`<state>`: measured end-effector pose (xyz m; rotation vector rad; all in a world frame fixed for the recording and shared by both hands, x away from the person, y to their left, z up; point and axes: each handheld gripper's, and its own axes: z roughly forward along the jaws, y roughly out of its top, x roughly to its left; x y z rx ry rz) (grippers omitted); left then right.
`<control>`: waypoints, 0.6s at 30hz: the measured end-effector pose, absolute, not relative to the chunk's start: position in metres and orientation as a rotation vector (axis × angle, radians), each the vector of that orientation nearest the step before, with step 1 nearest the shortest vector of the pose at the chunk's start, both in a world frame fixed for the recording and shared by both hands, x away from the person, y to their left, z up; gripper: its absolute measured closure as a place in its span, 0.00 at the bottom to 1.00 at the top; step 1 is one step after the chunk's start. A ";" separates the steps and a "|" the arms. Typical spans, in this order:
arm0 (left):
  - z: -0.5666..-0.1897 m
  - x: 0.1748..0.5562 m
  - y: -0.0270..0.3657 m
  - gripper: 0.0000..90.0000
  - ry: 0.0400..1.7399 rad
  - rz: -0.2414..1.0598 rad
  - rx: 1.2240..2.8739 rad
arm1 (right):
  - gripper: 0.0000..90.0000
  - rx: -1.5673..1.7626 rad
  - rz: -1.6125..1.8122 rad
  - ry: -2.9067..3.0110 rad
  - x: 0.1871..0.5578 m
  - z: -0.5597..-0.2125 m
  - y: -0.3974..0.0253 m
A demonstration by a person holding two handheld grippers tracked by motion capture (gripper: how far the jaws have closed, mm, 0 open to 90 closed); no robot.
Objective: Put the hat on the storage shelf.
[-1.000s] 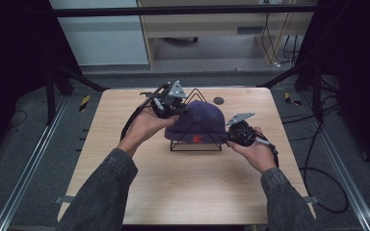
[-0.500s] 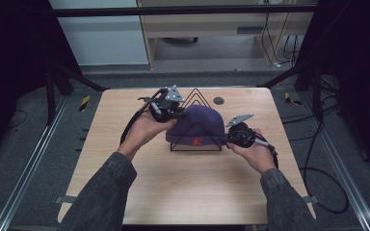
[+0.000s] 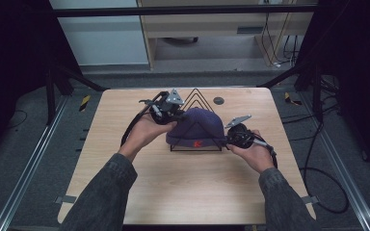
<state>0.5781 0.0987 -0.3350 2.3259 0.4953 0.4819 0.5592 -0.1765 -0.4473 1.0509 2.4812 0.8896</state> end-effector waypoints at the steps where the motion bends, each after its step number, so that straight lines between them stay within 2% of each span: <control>1: -0.336 0.578 0.099 0.86 0.496 0.481 2.325 | 0.77 1.050 0.887 2.482 0.559 -0.448 -0.177; 18: -0.343 0.574 0.097 0.83 0.502 0.476 2.327 | 0.76 1.044 0.854 2.490 0.558 -0.452 -0.177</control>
